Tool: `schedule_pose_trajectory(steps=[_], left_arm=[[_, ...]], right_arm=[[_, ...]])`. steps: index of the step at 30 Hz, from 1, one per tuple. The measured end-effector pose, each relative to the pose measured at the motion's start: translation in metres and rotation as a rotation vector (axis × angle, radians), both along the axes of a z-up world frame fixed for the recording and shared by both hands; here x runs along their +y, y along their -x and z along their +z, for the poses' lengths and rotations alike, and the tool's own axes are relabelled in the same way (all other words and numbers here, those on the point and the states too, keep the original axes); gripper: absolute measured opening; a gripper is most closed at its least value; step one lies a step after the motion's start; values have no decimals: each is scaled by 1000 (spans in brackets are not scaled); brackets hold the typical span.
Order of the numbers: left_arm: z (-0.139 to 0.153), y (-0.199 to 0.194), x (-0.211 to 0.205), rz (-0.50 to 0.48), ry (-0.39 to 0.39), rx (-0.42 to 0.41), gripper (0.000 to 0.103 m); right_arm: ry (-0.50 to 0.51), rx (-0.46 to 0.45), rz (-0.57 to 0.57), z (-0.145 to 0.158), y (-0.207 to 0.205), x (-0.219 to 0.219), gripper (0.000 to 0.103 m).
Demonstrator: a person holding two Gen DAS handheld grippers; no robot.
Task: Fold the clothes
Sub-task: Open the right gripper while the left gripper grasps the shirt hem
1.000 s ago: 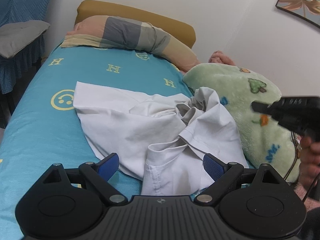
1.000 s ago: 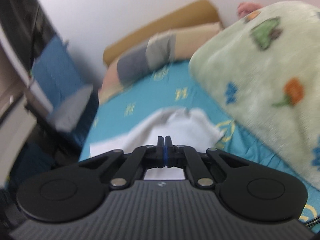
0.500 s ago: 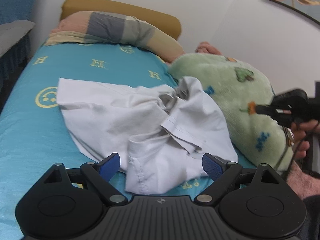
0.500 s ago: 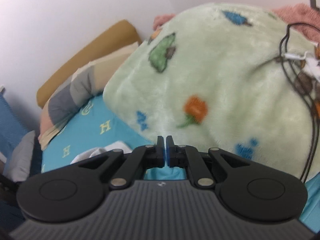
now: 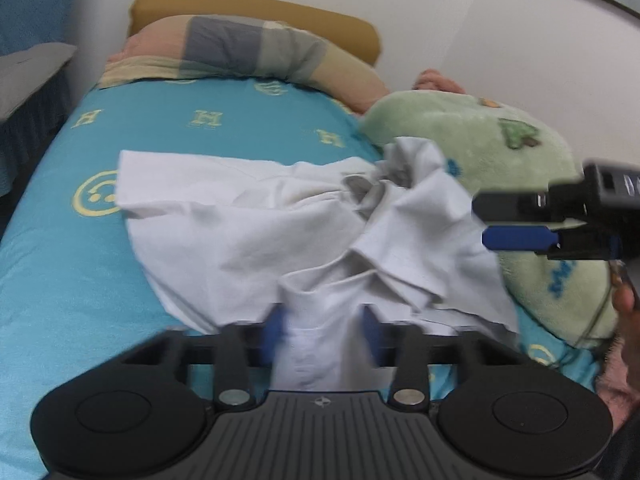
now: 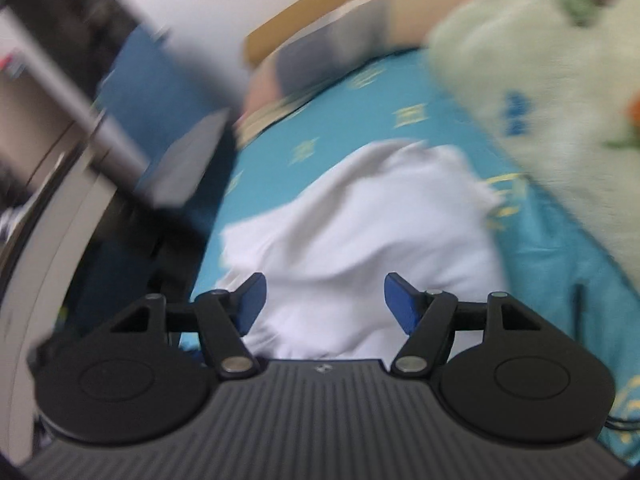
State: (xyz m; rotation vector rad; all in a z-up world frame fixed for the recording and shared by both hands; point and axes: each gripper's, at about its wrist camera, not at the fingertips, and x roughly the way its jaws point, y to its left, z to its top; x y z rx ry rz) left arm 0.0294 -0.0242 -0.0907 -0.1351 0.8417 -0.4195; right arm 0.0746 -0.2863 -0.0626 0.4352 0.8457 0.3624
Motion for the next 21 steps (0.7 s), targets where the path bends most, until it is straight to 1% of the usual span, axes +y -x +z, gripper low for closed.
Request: schedule_pose_trajectory(steps=[2, 6, 9, 12, 13, 14, 15, 16, 17, 18, 19, 21], left_arm=[[2, 0, 11, 40, 35, 4, 17], [12, 3, 33, 101, 162, 16, 14], [19, 7, 41, 117, 209, 8, 14], [24, 9, 39, 114, 216, -11, 13], [26, 10, 39, 113, 219, -17, 13], [27, 10, 38, 112, 221, -24, 13], [29, 11, 38, 111, 224, -30, 12], [30, 13, 37, 108, 224, -37, 12], [31, 15, 36, 102, 221, -45, 12], [33, 17, 35, 95, 219, -52, 12], [33, 19, 34, 85, 220, -55, 12], [35, 23, 33, 64, 226, -54, 12]], right_arm=[[55, 14, 46, -7, -4, 16, 68], [211, 60, 117, -28, -10, 40, 68], [289, 27, 184, -31, -7, 55, 69], [390, -17, 221, -36, 0, 69, 66], [430, -30, 224, -37, 2, 72, 53], [443, -35, 209, -37, 2, 70, 34], [442, -35, 187, -35, 2, 66, 25], [406, -38, 149, -30, 3, 56, 16], [352, -43, 103, -23, 4, 44, 11], [309, -59, 43, -15, 7, 30, 9], [271, -80, -23, -7, 11, 15, 9], [196, -83, -185, 3, 17, -22, 8]])
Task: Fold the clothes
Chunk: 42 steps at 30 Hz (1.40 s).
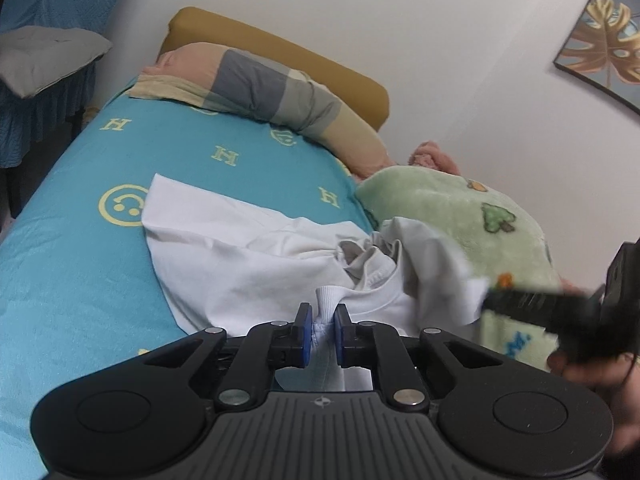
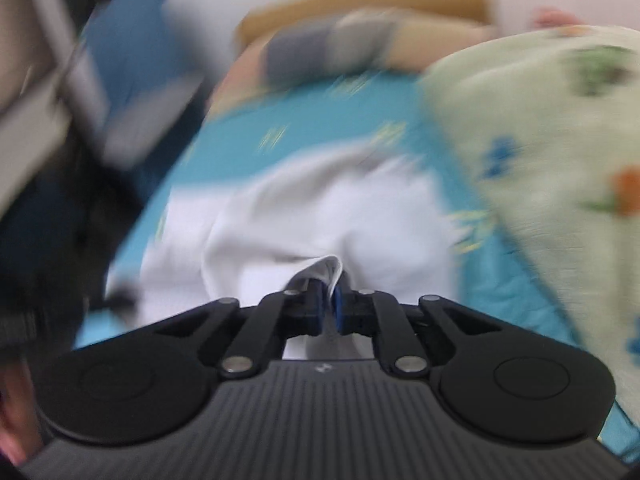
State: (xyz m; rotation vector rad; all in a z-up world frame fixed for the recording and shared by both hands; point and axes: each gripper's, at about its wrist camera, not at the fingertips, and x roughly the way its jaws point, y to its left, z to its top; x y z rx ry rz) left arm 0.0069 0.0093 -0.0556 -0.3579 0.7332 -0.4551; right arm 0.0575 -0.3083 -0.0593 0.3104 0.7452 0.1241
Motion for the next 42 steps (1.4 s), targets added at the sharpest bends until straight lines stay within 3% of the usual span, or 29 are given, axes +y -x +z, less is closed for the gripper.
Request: schedule_pose_trajectory(steps=[4, 10, 12, 14, 15, 19, 21, 26, 30, 33, 37, 42], left_arm=[[2, 11, -7, -62, -21, 9, 12], [-8, 35, -23, -187, -122, 91, 12], [-9, 41, -27, -212, -145, 99, 13], [-9, 43, -28, -221, -143, 99, 14], [-9, 44, -28, -225, -140, 101, 14], [-10, 42, -25, -217, -127, 114, 20], [-10, 39, -22, -205, -103, 121, 37], [-12, 30, -10, -160, -22, 158, 54], [-16, 19, 0, -105, 39, 186, 61], [-21, 8, 4, -72, 78, 214, 61], [-28, -7, -2, -57, 76, 237, 61], [-36, -17, -24, -80, -22, 226, 60]], right_arm=[[-87, 38, -251, -1, 10, -48, 8], [-161, 150, -570, -17, 24, -98, 14], [-176, 160, -643, -17, 29, -109, 27], [-136, 89, -643, -2, 36, -105, 61], [-103, 47, -644, 6, 41, -101, 66], [-16, -101, -538, 31, 42, -89, 69], [28, -125, -398, 35, 26, -69, 69], [101, -47, 104, 29, -33, -1, 67], [192, 43, 307, 7, -75, 40, 67], [252, 105, 384, -13, -97, 62, 66], [378, 134, 397, -35, -107, 94, 66], [462, 16, 248, -35, -104, 91, 66]])
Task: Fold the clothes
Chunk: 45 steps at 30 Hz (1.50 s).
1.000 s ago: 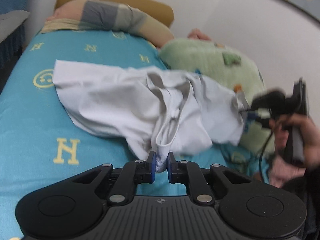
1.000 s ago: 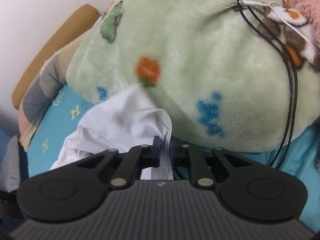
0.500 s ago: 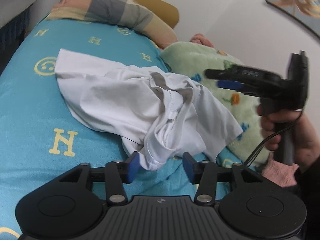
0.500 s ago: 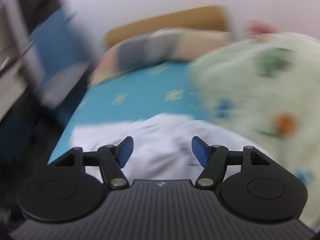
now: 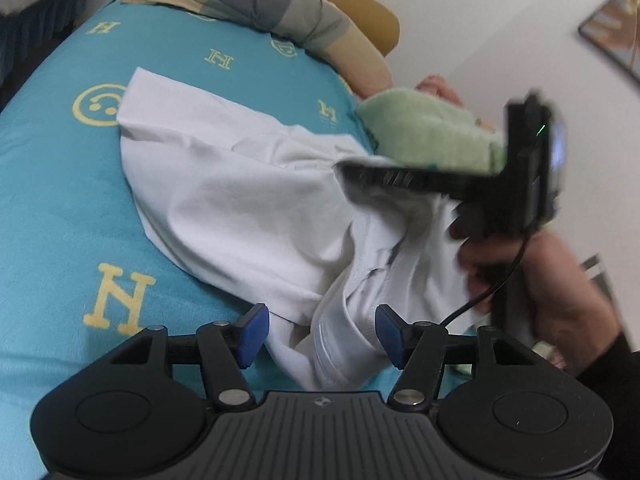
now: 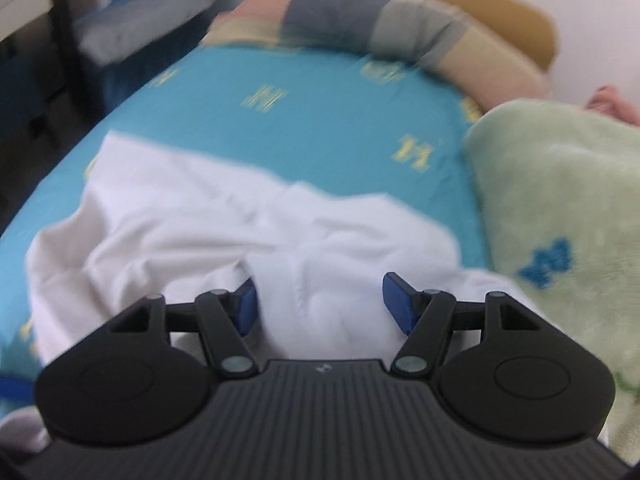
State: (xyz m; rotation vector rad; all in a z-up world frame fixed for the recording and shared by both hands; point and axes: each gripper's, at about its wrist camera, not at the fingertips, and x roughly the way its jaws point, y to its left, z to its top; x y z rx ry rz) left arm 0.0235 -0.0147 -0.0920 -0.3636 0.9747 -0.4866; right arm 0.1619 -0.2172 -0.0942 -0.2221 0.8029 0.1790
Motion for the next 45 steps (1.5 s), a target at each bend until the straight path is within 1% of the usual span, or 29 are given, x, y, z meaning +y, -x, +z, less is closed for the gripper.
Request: schedule_pose_trajectory(steps=[3, 6, 9, 11, 14, 16, 19, 21, 24, 26, 28, 30, 33, 35, 36, 37, 38, 39, 41, 43, 45], left_arm=[[-3, 1, -13, -8, -74, -33, 60], [-3, 2, -15, -7, -81, -46, 60], [-3, 2, -13, 8, -70, -39, 60], [-3, 3, -11, 33, -72, -44, 60], [1, 5, -6, 95, -95, -85, 60], [3, 4, -4, 130, -107, -99, 60], [4, 3, -3, 164, -130, -97, 60], [3, 3, -4, 177, -167, -90, 62], [0, 5, -6, 179, -246, -86, 65], [2, 10, -10, 171, -285, -110, 65], [6, 17, -13, 176, -330, -153, 65], [12, 23, -12, 204, -351, -187, 66], [23, 28, 3, 310, -326, -209, 66], [31, 25, 18, 391, -297, -204, 68], [37, 23, 23, 412, -285, -208, 68], [45, 23, 26, 416, -277, -223, 68], [53, 24, 28, 421, -269, -237, 68], [64, 25, 30, 430, -261, -257, 68], [92, 29, 32, 457, -242, -308, 68], [129, 33, 36, 497, -206, -363, 68], [173, 36, 39, 534, -184, -438, 68]], right_arm=[[-2, -106, -66, 15, 5, -10, 66], [-53, -172, -117, 28, 14, -20, 66], [-104, -237, -168, 42, 23, -31, 64], [-138, -281, -202, 50, 29, -38, 63], [-189, -346, -252, 64, 37, -49, 63], [-201, -386, -266, 72, 48, -51, 63], [-216, -453, -291, 82, 66, -51, 63], [-227, -503, -312, 87, 78, -53, 63], [-206, -598, -335, 94, 96, -54, 63], [-194, -635, -339, 96, 105, -56, 63], [-171, -639, -350, 97, 111, -57, 62], [-142, -625, -375, 93, 113, -60, 62], [-64, -536, -411, 80, 108, -65, 62], [13, -466, -406, 65, 105, -63, 61], [61, -442, -403, 57, 103, -60, 61], [87, -425, -403, 54, 102, -59, 61], [104, -412, -405, 54, 101, -58, 61], [102, -428, -410, 62, 105, -57, 61], [78, -489, -423, 88, 116, -55, 61], [41, -560, -429, 127, 129, -53, 61], [-10, -629, -433, 172, 142, -52, 61]])
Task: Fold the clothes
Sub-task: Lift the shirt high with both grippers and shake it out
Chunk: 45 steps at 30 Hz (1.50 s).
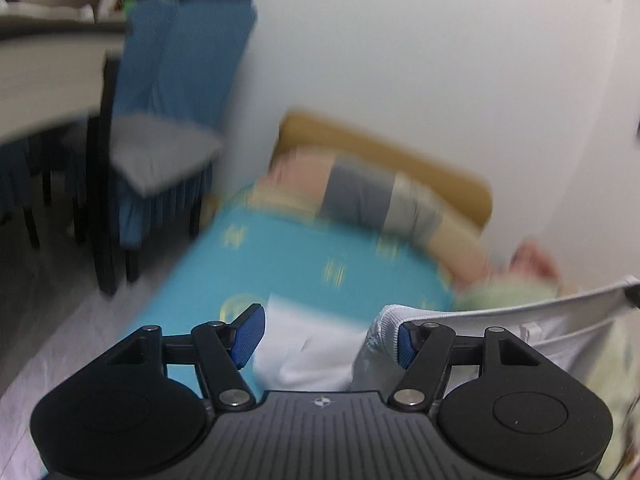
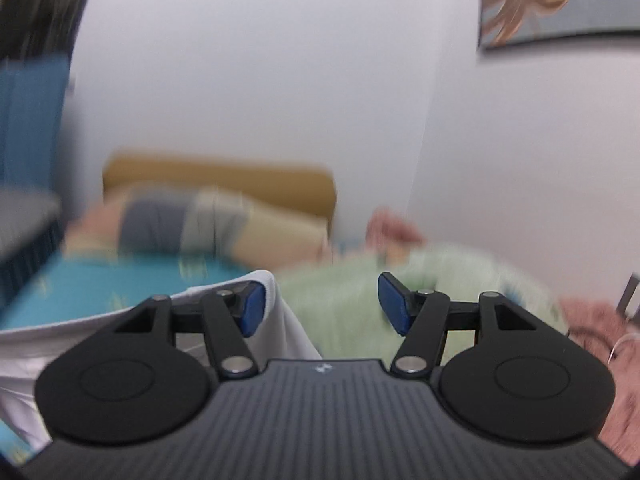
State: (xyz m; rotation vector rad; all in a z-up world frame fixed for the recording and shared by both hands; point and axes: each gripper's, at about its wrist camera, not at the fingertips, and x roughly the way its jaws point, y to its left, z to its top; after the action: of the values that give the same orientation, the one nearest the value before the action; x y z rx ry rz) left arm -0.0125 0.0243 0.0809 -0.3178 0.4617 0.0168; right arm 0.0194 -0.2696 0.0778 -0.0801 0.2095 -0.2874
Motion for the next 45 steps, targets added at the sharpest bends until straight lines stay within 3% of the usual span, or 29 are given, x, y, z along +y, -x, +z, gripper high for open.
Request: schedule_pose_trajectory(steps=[8, 12, 17, 23, 27, 35, 39, 45], left_arm=[[207, 45, 6, 71, -81, -404, 68], [294, 77, 9, 77, -123, -539, 68], [368, 121, 15, 68, -132, -640, 68], [418, 137, 14, 47, -162, -669, 72], [409, 98, 17, 17, -184, -614, 73], [277, -63, 22, 25, -206, -372, 73], [200, -152, 23, 56, -218, -259, 73], [96, -294, 23, 85, -204, -170, 73]], right_arm=[[-65, -217, 117, 157, 70, -4, 61], [-94, -323, 177, 234, 105, -5, 62], [-105, -441, 246, 321, 154, 4, 62], [-67, -449, 264, 358, 166, 7, 62], [-49, -426, 265, 369, 158, 8, 63], [-83, -131, 172, 276, 4, 17, 63], [-101, 6, 125, 207, -83, 20, 63], [-161, 104, 105, 107, -228, 16, 62]])
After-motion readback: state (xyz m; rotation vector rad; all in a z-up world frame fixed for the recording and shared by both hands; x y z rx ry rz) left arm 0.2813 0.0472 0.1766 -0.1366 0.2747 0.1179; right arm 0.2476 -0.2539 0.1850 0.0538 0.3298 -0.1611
